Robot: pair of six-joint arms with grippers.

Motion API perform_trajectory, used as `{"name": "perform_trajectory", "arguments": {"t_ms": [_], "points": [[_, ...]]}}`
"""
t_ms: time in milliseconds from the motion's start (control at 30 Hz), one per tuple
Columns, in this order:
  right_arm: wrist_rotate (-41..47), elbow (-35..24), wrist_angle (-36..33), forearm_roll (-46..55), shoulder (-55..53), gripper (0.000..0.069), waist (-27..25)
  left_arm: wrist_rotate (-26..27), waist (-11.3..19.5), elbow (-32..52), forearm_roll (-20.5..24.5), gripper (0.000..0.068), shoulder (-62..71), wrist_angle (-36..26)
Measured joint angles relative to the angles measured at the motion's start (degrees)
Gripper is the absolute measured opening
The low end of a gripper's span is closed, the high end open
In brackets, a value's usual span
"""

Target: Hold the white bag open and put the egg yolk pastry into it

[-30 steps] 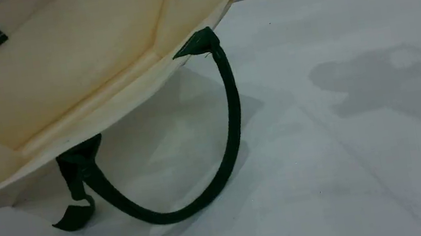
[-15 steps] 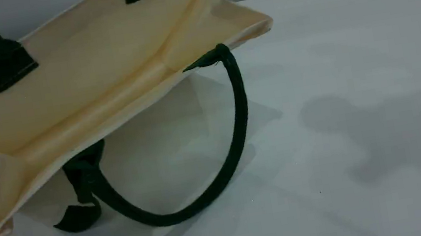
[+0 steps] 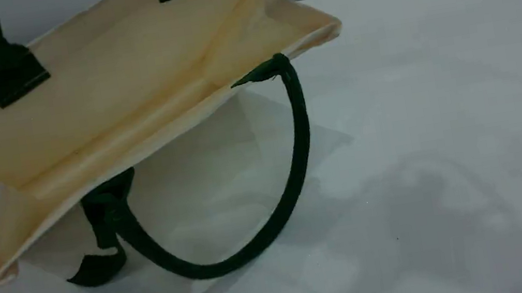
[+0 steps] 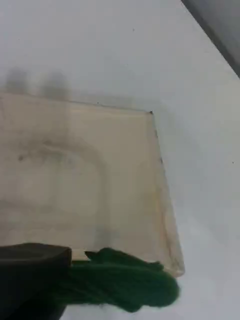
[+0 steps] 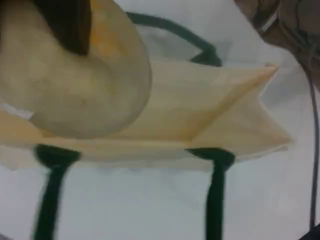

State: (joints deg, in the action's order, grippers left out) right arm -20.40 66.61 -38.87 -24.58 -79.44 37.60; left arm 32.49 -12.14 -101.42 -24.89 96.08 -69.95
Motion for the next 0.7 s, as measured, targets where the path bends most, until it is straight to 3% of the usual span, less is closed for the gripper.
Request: {"name": "perform_trajectory", "arguments": {"t_ms": [167, 333, 700], "points": [[0.0, 0.0, 3.5, -0.4, -5.1, 0.0183, 4.0, 0.0, 0.0, 0.0, 0.2, 0.0096, 0.0, 0.0], [-1.4, 0.1, 6.7, -3.1, -10.9, 0.0183, 4.8, 0.0, 0.0, 0.0, 0.2, 0.0096, 0.0, 0.0], [-14.4, 0.1, 16.6, -15.9, -21.6, 0.0182, 4.8, 0.1, 0.0, 0.0, 0.8, 0.0096, 0.0, 0.0]]}}
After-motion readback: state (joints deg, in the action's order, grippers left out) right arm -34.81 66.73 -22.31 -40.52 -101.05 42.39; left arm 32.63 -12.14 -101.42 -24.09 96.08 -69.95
